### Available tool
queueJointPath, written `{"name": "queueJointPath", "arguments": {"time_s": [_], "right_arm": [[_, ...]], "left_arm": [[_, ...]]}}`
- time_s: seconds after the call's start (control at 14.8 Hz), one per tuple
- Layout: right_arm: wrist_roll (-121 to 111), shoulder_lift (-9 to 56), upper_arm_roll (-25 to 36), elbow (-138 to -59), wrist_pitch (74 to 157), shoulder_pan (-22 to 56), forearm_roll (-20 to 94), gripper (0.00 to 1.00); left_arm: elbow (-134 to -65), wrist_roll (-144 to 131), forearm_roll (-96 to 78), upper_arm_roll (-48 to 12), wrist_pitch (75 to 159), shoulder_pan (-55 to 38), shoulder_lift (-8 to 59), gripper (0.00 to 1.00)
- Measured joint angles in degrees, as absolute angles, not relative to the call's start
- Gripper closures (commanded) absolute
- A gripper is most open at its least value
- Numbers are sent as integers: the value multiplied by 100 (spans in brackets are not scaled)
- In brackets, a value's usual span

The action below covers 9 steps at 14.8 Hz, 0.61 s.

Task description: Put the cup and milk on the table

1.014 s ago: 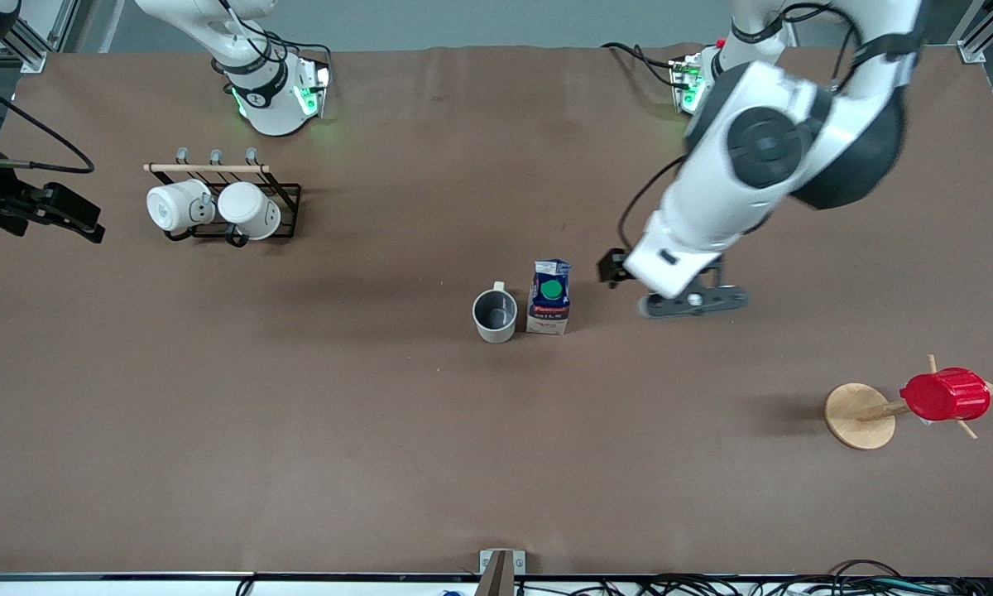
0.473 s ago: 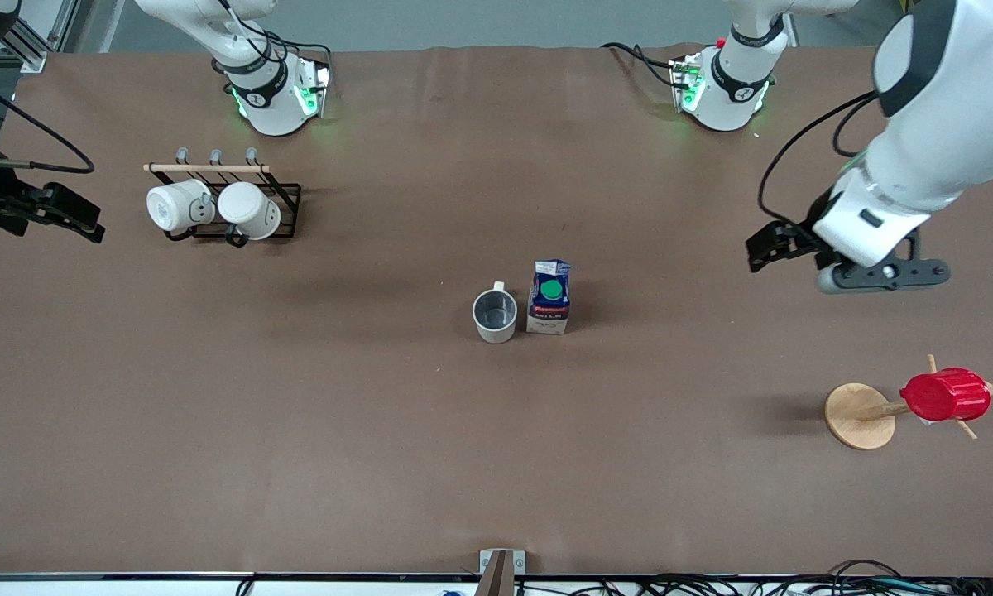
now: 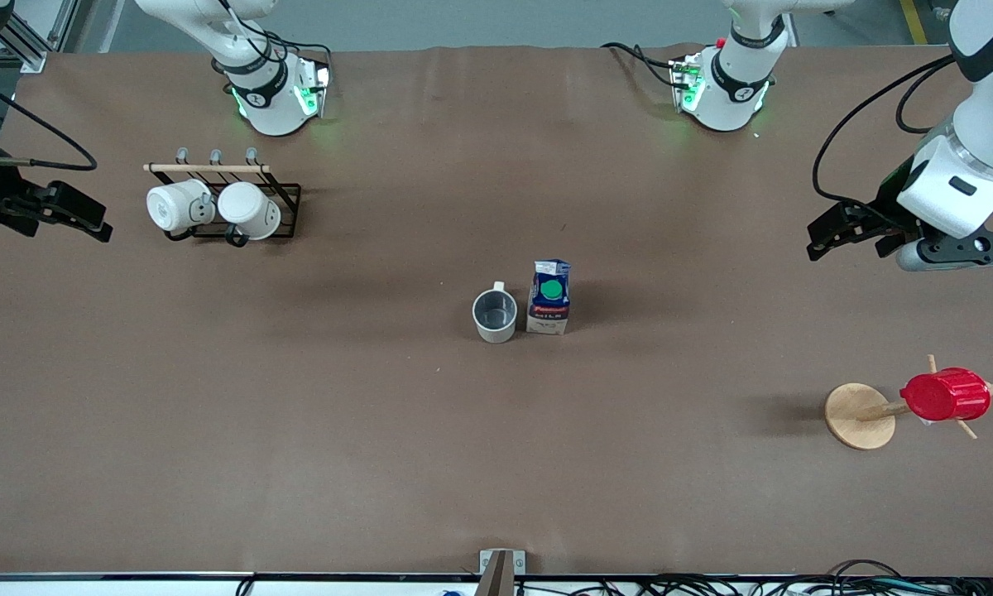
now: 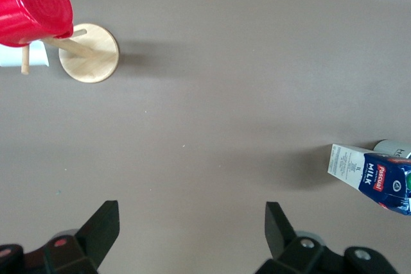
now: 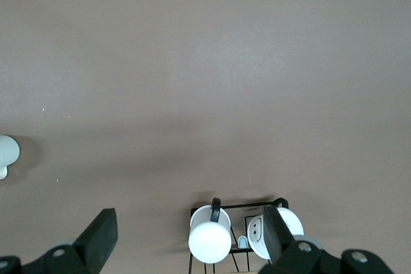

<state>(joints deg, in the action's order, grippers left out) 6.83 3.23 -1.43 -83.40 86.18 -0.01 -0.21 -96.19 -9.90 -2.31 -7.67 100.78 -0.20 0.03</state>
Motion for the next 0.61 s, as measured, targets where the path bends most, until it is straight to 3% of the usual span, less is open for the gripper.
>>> {"name": "queueJointPath", "arguments": {"time_s": [0.61], "right_arm": [[669, 322, -135, -8340, 8610, -2, -21, 0]], "left_arm": [[-9415, -837, -62, -779, 10095, 44, 208, 0]]}}
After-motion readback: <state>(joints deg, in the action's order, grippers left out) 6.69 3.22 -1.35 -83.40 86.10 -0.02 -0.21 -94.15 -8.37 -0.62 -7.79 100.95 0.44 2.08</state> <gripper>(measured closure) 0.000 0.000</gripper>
